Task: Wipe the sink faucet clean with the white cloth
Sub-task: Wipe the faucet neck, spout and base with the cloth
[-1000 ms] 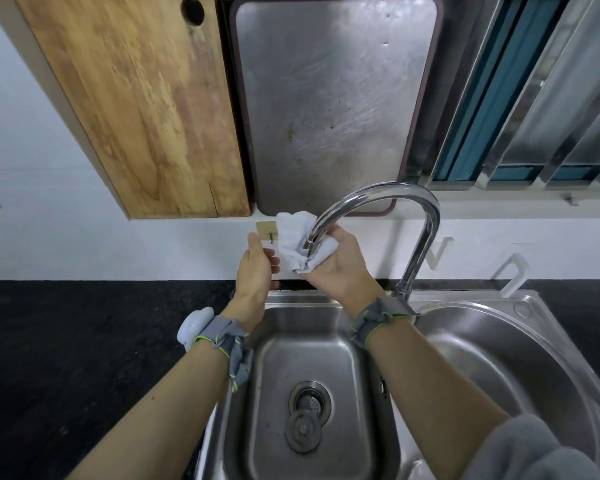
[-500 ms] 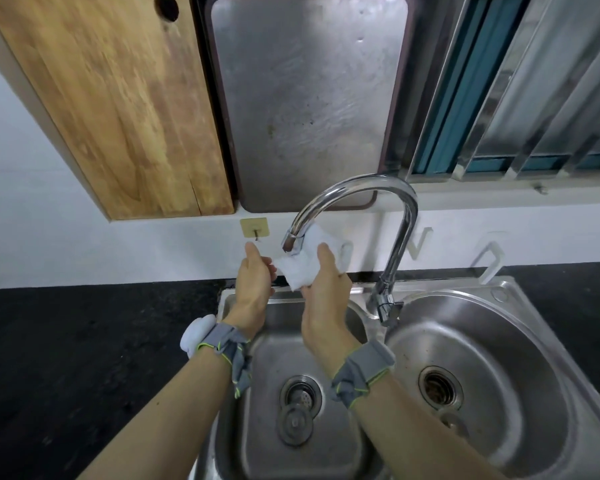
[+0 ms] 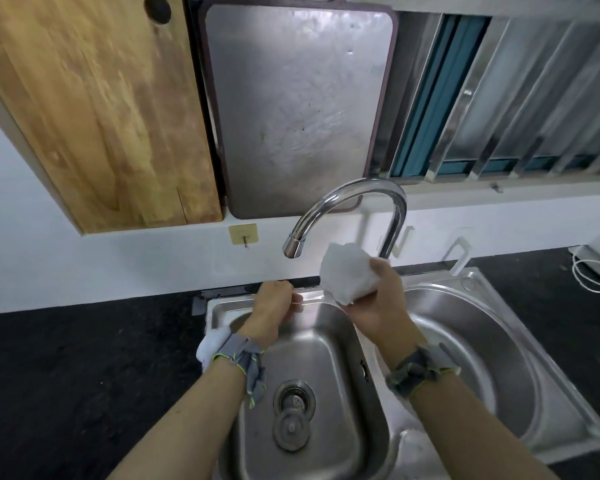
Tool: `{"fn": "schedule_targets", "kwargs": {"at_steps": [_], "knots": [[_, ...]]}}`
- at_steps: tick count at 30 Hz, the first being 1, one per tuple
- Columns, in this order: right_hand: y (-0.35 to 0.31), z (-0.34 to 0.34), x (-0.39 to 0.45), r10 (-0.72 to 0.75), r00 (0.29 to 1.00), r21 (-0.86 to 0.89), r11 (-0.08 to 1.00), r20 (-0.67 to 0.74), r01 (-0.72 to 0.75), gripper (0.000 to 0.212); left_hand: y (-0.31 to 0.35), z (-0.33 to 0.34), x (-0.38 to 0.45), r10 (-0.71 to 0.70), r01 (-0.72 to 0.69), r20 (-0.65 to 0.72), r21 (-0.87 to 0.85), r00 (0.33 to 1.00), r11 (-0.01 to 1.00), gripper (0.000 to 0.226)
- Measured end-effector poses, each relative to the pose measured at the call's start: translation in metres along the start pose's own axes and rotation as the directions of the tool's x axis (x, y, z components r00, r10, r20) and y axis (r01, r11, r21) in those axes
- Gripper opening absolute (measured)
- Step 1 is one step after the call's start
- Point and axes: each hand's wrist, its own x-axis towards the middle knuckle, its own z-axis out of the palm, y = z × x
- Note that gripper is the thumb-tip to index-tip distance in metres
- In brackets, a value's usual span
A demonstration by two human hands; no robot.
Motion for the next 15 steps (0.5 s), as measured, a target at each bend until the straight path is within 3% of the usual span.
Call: {"fn": "schedule_targets", "kwargs": {"at_steps": [5, 9, 15], "knots": [[-0.025, -0.003, 0.004, 0.073, 0.996, -0.021, 0.997, -0.043, -0.074, 0.045, -0.009, 0.018, -0.006, 0.009, -0.039, 0.183, 0.164, 0.983, 0.986, 0.01], [-0.044, -0.009, 0.013, 0.168, 0.983, -0.1, 0.98, -0.067, -0.174, 0.034, -0.003, 0.039, -0.008, 0.039, -0.078, 0.212, 0.18, 0.977, 0.981, 0.013], [-0.091, -0.038, 0.034, 0.176, 0.976, -0.34, 0.917, -0.126, -0.209, 0.023, 0.004, 0.074, -0.003, 0.123, -0.166, 0.195, 0.223, 0.973, 0.961, 0.025]]}}
